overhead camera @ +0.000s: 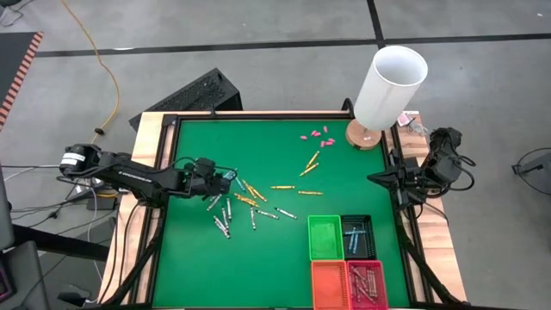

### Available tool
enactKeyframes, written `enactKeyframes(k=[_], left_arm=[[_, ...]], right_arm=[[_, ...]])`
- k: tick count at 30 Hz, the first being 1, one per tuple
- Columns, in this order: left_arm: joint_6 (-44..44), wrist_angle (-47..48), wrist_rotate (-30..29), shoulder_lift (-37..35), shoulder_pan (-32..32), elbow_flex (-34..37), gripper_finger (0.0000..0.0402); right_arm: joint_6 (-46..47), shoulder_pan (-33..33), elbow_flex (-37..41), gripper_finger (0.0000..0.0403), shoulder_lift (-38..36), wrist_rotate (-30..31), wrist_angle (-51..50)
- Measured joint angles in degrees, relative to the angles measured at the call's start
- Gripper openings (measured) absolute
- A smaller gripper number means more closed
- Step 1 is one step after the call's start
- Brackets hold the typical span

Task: Sort crayons
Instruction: Put the blue crayon into the black bin

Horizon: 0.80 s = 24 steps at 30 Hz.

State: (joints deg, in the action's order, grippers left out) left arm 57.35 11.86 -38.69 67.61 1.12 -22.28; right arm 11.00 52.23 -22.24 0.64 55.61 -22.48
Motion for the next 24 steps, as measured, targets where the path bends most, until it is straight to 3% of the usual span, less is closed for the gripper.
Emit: enactKeyframes(k=[24], left_arm=[[-8.60,-1.12,5.33,0.71,-4.14,0.00,0.0141]], right_arm=[[0.02,0.00,0.00,0.0000,0.00,-0.02,-0.01]])
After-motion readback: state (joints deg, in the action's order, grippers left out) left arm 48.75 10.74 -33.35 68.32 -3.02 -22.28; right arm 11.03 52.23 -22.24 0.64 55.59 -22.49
